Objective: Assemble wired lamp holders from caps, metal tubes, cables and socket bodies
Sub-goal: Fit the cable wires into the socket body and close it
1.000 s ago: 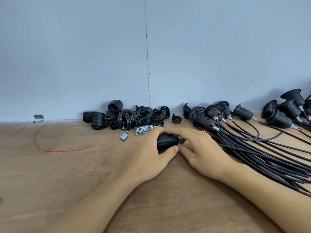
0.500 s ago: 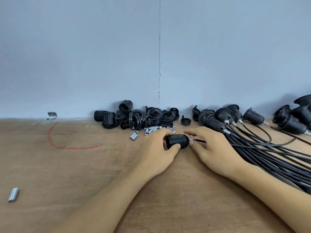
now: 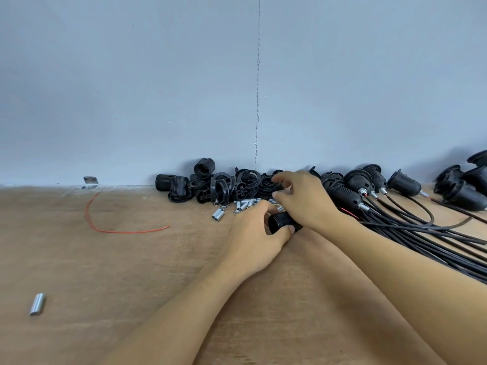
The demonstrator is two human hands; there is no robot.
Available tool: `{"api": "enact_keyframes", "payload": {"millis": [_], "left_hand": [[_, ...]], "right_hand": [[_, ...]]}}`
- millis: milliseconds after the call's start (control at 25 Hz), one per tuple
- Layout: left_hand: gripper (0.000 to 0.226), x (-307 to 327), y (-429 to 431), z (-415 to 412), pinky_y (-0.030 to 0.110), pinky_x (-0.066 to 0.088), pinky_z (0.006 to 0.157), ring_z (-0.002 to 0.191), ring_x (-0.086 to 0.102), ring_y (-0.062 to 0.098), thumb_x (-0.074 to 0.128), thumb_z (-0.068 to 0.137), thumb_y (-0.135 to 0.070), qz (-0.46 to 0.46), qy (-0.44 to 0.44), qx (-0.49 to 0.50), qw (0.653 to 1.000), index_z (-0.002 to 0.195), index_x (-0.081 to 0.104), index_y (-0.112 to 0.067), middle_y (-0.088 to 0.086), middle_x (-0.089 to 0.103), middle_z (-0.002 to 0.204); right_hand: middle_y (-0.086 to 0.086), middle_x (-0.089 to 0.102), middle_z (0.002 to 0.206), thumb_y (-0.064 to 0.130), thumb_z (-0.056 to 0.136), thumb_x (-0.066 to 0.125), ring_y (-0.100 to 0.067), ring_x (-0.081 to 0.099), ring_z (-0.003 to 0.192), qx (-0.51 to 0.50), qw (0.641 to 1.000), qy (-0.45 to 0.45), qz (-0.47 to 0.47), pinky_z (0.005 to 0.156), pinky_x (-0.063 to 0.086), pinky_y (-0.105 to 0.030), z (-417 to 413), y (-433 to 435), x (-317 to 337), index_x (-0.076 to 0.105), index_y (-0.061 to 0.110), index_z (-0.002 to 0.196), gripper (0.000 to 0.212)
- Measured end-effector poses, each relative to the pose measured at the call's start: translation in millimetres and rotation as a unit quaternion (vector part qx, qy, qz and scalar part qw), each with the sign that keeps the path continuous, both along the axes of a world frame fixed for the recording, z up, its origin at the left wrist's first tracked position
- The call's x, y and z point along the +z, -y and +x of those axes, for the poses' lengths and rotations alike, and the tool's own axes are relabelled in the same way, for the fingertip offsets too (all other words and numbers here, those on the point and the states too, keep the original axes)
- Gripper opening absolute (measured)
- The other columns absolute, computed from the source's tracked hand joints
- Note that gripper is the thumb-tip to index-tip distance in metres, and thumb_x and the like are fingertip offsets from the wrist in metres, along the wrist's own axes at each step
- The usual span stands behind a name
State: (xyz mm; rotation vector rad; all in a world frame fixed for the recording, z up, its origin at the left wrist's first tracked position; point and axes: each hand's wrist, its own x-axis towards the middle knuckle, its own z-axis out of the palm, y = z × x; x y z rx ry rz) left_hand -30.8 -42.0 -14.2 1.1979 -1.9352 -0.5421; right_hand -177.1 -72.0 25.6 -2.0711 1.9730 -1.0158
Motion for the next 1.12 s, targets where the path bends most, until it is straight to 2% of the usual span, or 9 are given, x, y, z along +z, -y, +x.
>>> {"api": "enact_keyframes", "payload": {"millis": [80,160,320,440,600,760,840,960,1120], "left_hand": [[0.021,-0.7,1.0,1.2,0.008,0.035,0.061,0.074,0.052,-0.011,0.076,0.083,-0.041,0.012,-0.008,-0.005,1.000,0.098,0.062,-0.034,-0.020,0.057,0.071],[0.020,-1.1,1.6,2.2,0.007,0.036,0.059,0.071,0.052,-0.013,0.076,0.083,-0.040,0.020,-0.019,-0.005,1.000,0.097,0.063,-0.033,-0.021,0.055,0.067],[0.020,-0.4,2.0,1.8,0.007,0.036,0.060,0.072,0.052,-0.013,0.075,0.084,-0.041,0.018,-0.013,-0.003,1.000,0.098,0.063,-0.033,-0.020,0.054,0.068],[0.021,0.7,1.1,1.3,0.013,0.034,0.057,0.071,0.053,-0.007,0.075,0.084,-0.041,0.027,-0.015,0.000,1.000,0.099,0.063,-0.033,-0.019,0.056,0.070],[0.024,1.1,0.9,0.8,0.019,0.034,0.061,0.074,0.053,-0.001,0.074,0.085,-0.041,0.033,-0.010,0.002,0.999,0.103,0.064,-0.030,-0.018,0.058,0.076],[0.029,0.7,0.5,1.6,0.021,0.036,0.065,0.074,0.053,0.000,0.077,0.083,-0.041,0.038,-0.013,0.002,0.999,0.107,0.065,-0.029,-0.018,0.057,0.076],[0.033,0.8,-0.3,2.6,0.018,0.039,0.067,0.071,0.053,-0.003,0.081,0.081,-0.037,0.044,-0.022,-0.011,0.999,0.110,0.066,-0.029,-0.019,0.060,0.081],[0.048,1.9,-3.2,3.8,0.007,0.041,0.066,0.067,0.057,-0.009,0.087,0.076,-0.029,0.070,-0.045,-0.063,0.995,0.117,0.063,-0.031,-0.019,0.068,0.091],[0.060,0.7,-8.0,2.7,0.008,0.044,0.067,0.067,0.060,-0.006,0.091,0.069,-0.034,0.085,-0.065,-0.102,0.989,0.118,0.055,-0.036,-0.017,0.075,0.092]], "right_hand": [[-0.007,0.051,0.128,0.024,0.091,0.062,-0.027,0.059,0.111,-0.007,0.998,-0.045,0.046,0.094,0.049,-0.038,9.6,16.4,4.3,0.058,0.030,0.137,0.047],[-0.009,0.045,0.132,0.024,0.090,0.063,-0.030,0.058,0.112,-0.025,0.994,-0.072,0.080,0.095,0.049,-0.038,13.1,28.0,5.5,0.056,0.031,0.138,0.049],[-0.009,0.053,0.129,0.023,0.089,0.064,-0.029,0.058,0.111,-0.060,0.992,-0.076,0.080,0.098,0.048,-0.040,11.3,37.6,4.1,0.067,0.026,0.122,0.032],[-0.006,0.059,0.123,0.025,0.090,0.066,-0.028,0.059,0.108,-0.066,0.996,-0.042,0.046,0.094,0.049,-0.039,9.3,36.5,3.5,0.071,0.025,0.112,0.022],[-0.007,0.053,0.122,0.026,0.092,0.067,-0.029,0.060,0.102,-0.052,0.999,-0.006,0.001,0.093,0.048,-0.038,3.9,33.7,4.8,0.071,0.024,0.110,0.019],[-0.004,0.058,0.116,0.033,0.094,0.066,-0.023,0.061,0.094,-0.027,0.997,0.051,-0.044,0.089,0.049,-0.037,-1.8,23.7,8.4,0.070,0.022,0.111,0.021],[0.000,0.066,0.106,0.039,0.097,0.060,-0.019,0.063,0.090,-0.012,0.995,0.077,-0.055,0.084,0.051,-0.036,-4.6,13.9,8.3,0.068,0.022,0.112,0.024],[0.009,0.069,0.083,0.042,0.102,0.050,-0.009,0.064,0.080,-0.003,0.993,0.111,-0.048,0.070,0.046,-0.023,-10.9,-6.6,4.9,0.067,0.021,0.107,0.027],[0.009,0.075,0.076,0.039,0.101,0.052,-0.004,0.070,0.070,0.007,0.978,0.204,-0.033,0.070,0.051,-0.024,-25.5,-39.7,-2.9,0.069,0.023,0.090,0.026]]}}
